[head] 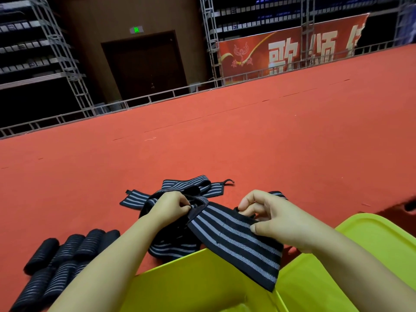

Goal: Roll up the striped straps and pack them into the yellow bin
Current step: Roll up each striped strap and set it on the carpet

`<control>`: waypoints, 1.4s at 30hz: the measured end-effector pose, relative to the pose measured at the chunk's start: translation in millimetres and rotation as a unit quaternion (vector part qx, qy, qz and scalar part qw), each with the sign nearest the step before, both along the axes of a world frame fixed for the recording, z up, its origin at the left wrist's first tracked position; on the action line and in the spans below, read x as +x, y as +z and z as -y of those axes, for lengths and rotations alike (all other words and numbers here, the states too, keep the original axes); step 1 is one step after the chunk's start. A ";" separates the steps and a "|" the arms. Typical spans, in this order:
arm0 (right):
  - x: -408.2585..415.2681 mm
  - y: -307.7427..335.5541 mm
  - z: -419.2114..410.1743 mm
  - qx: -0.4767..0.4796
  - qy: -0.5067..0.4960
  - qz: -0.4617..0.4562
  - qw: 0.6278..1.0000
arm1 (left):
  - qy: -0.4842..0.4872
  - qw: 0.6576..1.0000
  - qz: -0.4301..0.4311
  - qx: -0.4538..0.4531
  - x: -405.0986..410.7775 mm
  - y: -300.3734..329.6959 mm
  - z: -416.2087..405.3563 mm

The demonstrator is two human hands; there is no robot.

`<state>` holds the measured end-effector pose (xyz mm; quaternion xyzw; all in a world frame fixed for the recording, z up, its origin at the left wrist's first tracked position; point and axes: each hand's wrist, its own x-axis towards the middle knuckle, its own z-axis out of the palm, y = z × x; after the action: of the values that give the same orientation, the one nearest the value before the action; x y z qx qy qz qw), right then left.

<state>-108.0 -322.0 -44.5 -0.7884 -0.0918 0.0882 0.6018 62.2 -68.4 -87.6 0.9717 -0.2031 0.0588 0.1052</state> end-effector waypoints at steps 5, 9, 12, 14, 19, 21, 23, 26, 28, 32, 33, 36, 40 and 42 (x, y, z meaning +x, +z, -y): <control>-10.0 7.6 6.7 0.018 0.009 0.001 1.000 | 0.111 0.992 0.017 -0.057 5.2 -0.6 -8.0; -17.3 19.5 11.8 0.054 0.022 0.026 0.998 | 0.202 0.973 -0.022 -0.111 8.7 -1.7 -17.4; -18.9 26.3 4.5 0.080 0.026 0.043 0.996 | 0.210 0.963 -0.038 -0.165 3.2 3.7 -12.8; -21.5 30.0 -1.6 0.103 0.028 0.052 0.993 | 0.196 0.935 -0.089 -0.283 -11.7 12.5 -7.4; -31.9 45.0 -19.6 0.171 0.038 0.085 0.981 | 0.134 0.786 -0.344 -0.496 -89.6 45.1 -10.4; -39.9 53.6 -28.2 0.196 0.055 0.102 0.974 | 0.112 0.788 -0.398 -0.456 -128.8 56.2 -14.5; -51.8 61.8 -37.6 0.211 0.081 0.118 0.967 | 0.102 0.782 -0.431 -0.438 -165.2 66.0 -15.9; -74.4 66.7 -49.0 0.217 0.134 0.138 0.957 | 0.080 0.724 -0.457 -0.511 -199.8 72.5 -21.2; -88.8 62.9 -54.8 0.211 0.165 0.123 0.956 | 0.049 0.667 -0.471 -0.575 -217.5 76.1 -23.7; -114.1 31.7 -67.4 0.119 0.193 0.061 0.972 | -0.025 0.569 -0.496 -0.656 -251.4 74.4 -23.7; -119.9 21.2 -71.2 0.091 0.189 0.054 0.976 | -0.036 0.575 -0.470 -0.669 -257.2 70.1 -23.0; -132.8 -8.5 -80.2 0.057 0.135 0.022 0.989 | 0.014 0.667 -0.317 -0.675 -276.2 54.7 -20.7; -140.3 -19.6 -84.4 0.047 0.098 -0.021 0.994 | 0.036 0.735 -0.185 -0.651 -289.7 36.6 -23.0; -140.0 -13.6 -85.5 0.088 0.074 -0.030 0.993 | 0.029 0.750 -0.134 -0.647 -294.6 34.6 -24.8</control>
<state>-248.0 -236.5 -58.1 -0.7206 -0.1390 0.1474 0.6631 -232.4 -43.6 -53.0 0.6745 -0.0721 0.0486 0.7331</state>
